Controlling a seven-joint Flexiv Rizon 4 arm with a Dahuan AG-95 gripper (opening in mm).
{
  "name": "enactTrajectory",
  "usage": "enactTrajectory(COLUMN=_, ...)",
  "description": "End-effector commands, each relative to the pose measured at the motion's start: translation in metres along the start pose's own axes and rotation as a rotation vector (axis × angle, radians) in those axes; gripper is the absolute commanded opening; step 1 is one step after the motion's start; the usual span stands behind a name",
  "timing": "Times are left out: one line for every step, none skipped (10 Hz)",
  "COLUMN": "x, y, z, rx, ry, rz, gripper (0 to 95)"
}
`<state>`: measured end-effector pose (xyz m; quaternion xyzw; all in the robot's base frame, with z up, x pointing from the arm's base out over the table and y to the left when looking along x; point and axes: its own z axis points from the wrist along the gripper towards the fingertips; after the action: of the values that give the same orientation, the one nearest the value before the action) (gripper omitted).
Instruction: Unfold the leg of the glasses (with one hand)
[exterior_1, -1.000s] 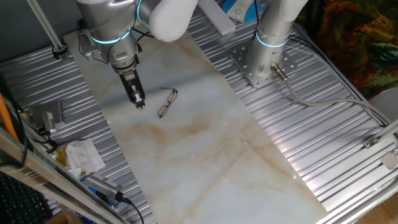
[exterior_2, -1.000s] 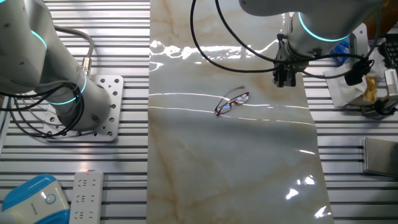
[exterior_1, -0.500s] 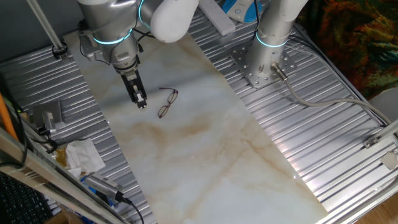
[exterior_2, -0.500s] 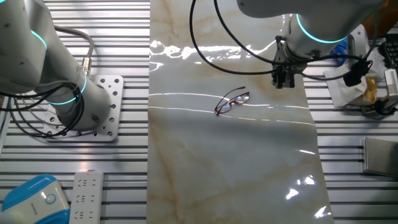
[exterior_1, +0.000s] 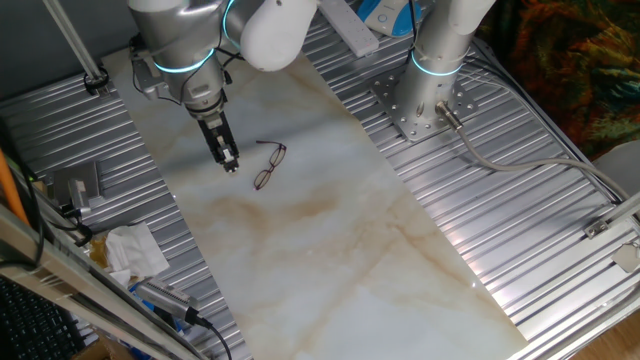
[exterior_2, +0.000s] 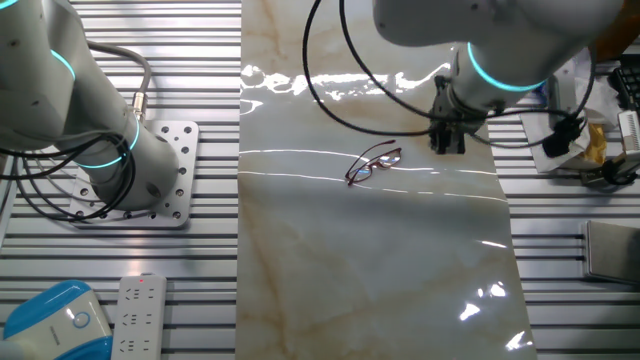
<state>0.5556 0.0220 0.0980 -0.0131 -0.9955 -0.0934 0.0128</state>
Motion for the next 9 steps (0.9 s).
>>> enactTrajectory(x=0.002, y=-0.001, z=-0.001, rx=-0.006, ry=-0.001, rz=-0.007, gripper=19.0)
enactTrajectory(x=0.004, y=-0.003, z=0.001, rx=-0.007, ry=-0.003, rz=-0.016, gripper=19.0)
enactTrajectory(x=0.006, y=-0.006, z=0.002, rx=-0.008, ry=-0.003, rz=-0.02, gripper=19.0)
enactTrajectory(x=0.009, y=-0.009, z=0.003, rx=-0.013, ry=-0.004, rz=-0.02, gripper=19.0)
enactTrajectory(x=0.015, y=-0.015, z=0.004, rx=-0.039, ry=-0.005, rz=0.002, gripper=19.0)
enactTrajectory(x=0.017, y=-0.017, z=0.004, rx=-0.05, ry=-0.004, rz=0.016, gripper=19.0)
enactTrajectory(x=0.023, y=-0.023, z=0.004, rx=-0.047, ry=-0.004, rz=0.025, gripper=19.0)
enactTrajectory(x=0.026, y=-0.025, z=0.004, rx=-0.042, ry=0.003, rz=0.035, gripper=19.0)
enactTrajectory(x=0.031, y=-0.03, z=0.003, rx=-0.049, ry=0.004, rz=0.061, gripper=19.0)
